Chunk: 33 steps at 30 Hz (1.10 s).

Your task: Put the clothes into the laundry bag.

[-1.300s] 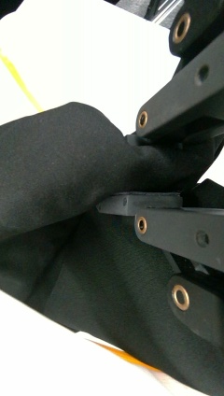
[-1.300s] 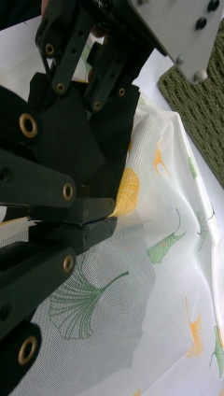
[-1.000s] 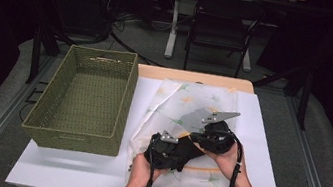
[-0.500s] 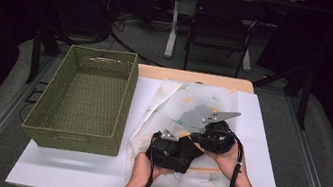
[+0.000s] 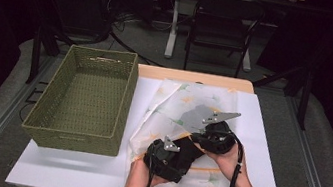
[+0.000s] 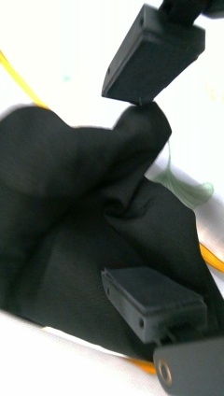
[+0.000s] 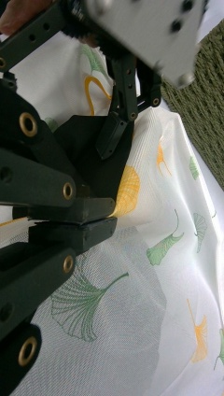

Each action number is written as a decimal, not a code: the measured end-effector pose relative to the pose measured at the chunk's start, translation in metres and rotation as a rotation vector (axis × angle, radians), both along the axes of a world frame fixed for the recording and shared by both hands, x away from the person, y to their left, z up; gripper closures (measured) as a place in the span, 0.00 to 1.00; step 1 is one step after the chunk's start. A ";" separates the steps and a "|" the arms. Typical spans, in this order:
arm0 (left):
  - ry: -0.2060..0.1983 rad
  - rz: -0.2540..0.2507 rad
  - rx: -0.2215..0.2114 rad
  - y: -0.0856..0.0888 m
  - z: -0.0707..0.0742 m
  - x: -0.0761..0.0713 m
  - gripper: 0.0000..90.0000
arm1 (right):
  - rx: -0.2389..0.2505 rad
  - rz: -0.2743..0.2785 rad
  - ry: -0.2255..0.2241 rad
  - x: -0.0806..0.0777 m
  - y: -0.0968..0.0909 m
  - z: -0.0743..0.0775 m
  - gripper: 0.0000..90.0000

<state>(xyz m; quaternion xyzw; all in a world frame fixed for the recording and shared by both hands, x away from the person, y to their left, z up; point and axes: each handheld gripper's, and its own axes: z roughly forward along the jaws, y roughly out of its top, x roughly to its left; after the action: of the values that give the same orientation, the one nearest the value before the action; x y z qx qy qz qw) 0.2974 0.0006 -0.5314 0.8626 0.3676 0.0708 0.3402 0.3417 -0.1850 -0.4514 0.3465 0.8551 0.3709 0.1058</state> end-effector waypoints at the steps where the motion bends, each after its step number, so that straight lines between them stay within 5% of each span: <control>1: 0.006 0.005 0.001 -0.001 -0.002 0.001 0.11 | -0.001 0.001 0.000 0.000 0.000 0.000 0.99; 8: -0.011 0.017 0.036 -0.011 -0.011 0.006 0.21 | -0.001 0.001 0.008 0.000 0.000 -0.002 0.99; 10: -0.011 0.036 0.003 -0.012 -0.011 0.008 0.34 | -0.001 0.003 0.008 0.000 0.000 -0.002 0.99; 21: -0.027 0.029 -0.032 -0.021 -0.013 0.017 0.82 | 0.004 0.003 0.006 0.000 0.000 -0.001 0.99; 33: -0.021 0.097 -0.068 -0.029 -0.005 0.041 0.85 | 0.029 0.006 0.012 -0.001 -0.001 0.001 0.99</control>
<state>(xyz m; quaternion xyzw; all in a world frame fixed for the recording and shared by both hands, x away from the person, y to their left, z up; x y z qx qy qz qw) 0.3380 -0.0289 -0.5365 0.8309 0.4075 0.0839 0.3694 0.3406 -0.1856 -0.4503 0.3479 0.8512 0.3815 0.0943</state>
